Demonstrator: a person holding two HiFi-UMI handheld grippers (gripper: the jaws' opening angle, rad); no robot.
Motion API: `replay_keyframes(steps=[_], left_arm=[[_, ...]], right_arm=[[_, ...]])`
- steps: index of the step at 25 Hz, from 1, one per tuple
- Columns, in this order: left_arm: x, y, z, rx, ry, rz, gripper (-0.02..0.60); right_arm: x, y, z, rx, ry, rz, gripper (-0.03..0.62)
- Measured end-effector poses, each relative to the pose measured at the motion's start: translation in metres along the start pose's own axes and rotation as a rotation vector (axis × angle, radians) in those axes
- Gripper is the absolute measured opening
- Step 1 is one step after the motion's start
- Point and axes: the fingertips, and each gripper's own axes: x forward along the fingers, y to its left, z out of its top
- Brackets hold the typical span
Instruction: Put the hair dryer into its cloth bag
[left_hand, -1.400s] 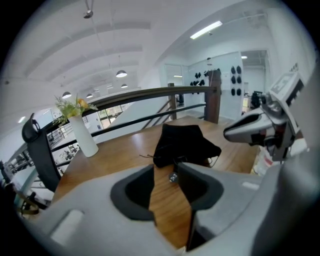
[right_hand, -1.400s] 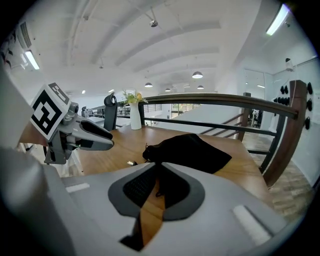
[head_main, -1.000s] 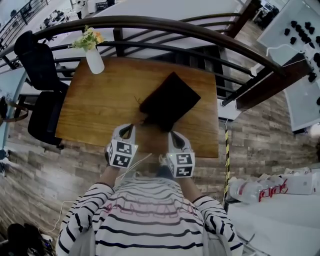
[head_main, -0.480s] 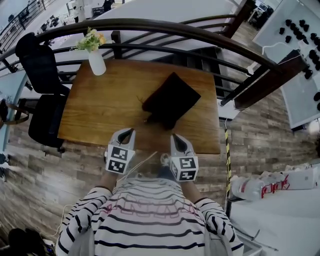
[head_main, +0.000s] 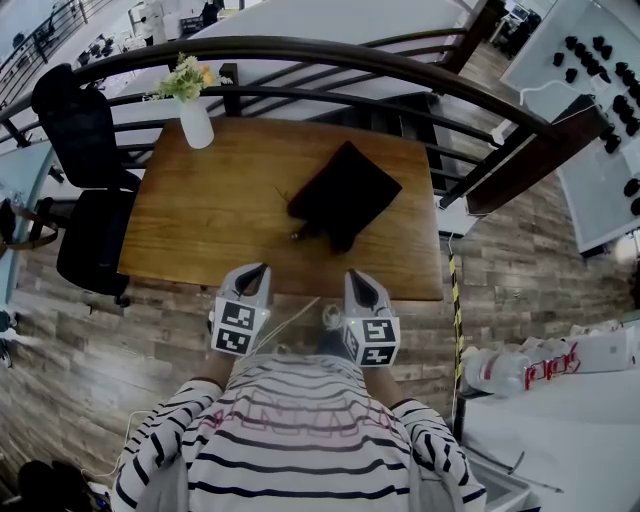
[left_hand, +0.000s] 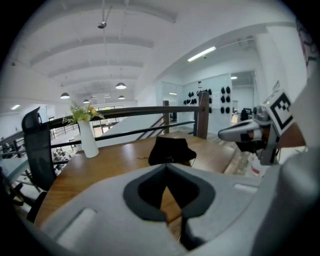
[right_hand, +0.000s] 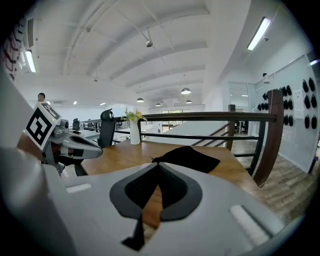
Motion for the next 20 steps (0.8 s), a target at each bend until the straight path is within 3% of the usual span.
replay_keyframes(steps=[20], left_arm=[[-0.009, -0.007, -0.01, 0.002, -0.01, -0.01, 0.002]], right_arm=[[-0.01, 0.006, -0.009, 0.001, 0.009, -0.034, -0.002]])
